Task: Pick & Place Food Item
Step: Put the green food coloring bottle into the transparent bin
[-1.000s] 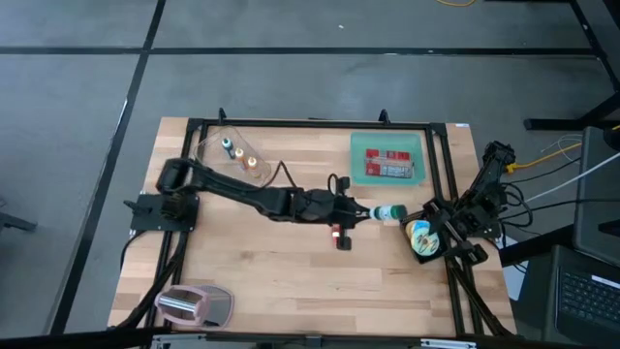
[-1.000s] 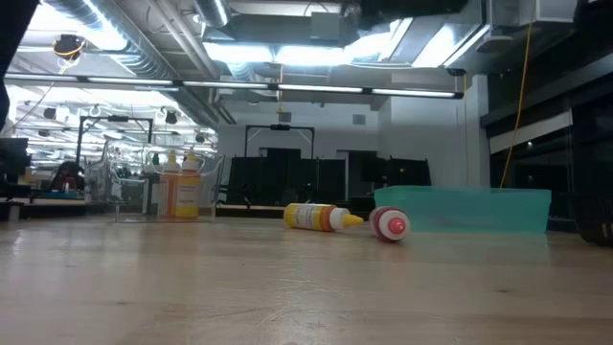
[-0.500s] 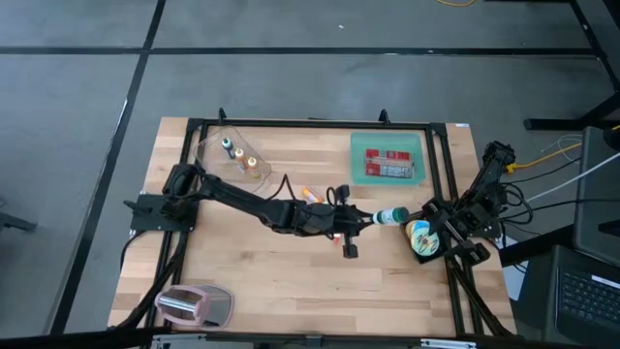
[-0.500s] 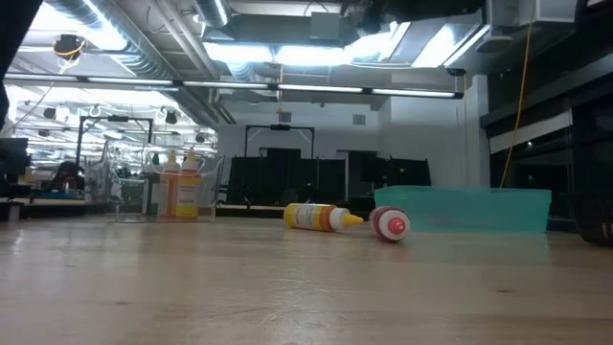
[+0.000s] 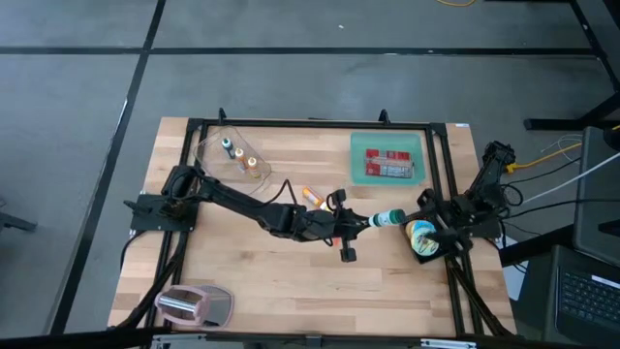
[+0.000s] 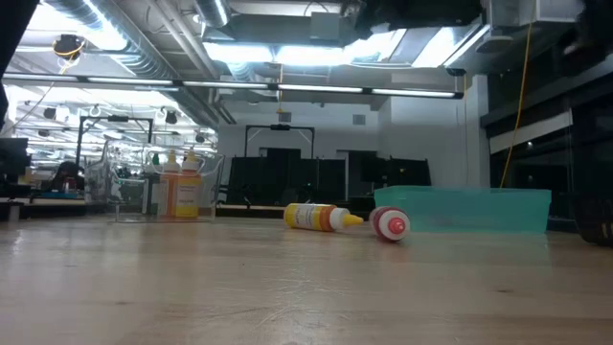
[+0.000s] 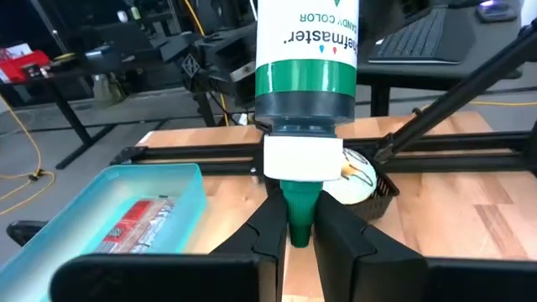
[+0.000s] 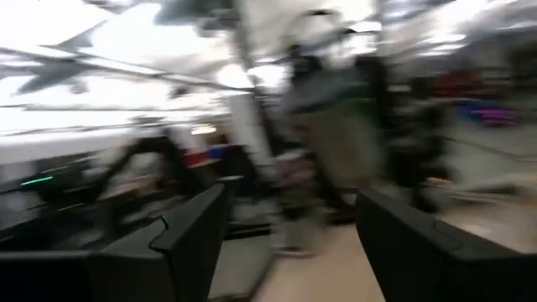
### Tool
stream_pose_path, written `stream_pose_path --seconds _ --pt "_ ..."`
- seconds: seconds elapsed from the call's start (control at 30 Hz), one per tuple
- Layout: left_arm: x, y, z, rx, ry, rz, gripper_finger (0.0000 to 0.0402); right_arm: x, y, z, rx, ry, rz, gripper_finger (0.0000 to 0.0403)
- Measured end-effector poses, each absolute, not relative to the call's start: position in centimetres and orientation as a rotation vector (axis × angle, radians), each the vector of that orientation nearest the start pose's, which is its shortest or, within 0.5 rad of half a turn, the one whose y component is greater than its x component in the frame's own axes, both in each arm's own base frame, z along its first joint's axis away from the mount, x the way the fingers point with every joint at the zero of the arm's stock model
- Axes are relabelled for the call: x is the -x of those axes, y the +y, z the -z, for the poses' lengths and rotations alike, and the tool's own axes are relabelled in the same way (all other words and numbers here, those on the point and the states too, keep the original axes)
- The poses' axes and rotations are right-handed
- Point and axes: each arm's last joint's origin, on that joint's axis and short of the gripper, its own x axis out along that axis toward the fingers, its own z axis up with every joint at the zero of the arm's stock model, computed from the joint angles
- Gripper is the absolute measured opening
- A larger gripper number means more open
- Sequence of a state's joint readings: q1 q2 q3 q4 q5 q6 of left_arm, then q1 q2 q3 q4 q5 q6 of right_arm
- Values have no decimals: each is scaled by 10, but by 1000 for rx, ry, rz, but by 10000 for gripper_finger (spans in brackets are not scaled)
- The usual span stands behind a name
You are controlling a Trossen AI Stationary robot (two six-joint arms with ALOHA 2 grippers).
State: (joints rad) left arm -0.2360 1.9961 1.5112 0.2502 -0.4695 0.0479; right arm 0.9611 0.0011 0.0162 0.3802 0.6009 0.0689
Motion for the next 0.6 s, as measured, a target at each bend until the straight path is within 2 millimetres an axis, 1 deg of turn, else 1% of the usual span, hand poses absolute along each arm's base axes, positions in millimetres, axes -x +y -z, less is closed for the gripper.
stream_pose_path --seconds 0.07,0.23,0.4,0.5,0.6 --pt "-455 -97 -261 -124 225 -205 33 -63 57 -202 -347 -258 -257 259" --pt "-457 -99 -267 -93 164 -120 33 -65 54 -200 -310 -242 -134 259" --pt "-458 -100 -267 -80 143 -91 33 -67 54 -200 -229 -249 -119 259" --pt "-459 -96 -267 -80 145 -105 33 -69 52 -201 -220 -267 -107 259" --pt "-461 -87 -266 -78 155 -108 33 -71 51 -202 -209 -275 -104 259"
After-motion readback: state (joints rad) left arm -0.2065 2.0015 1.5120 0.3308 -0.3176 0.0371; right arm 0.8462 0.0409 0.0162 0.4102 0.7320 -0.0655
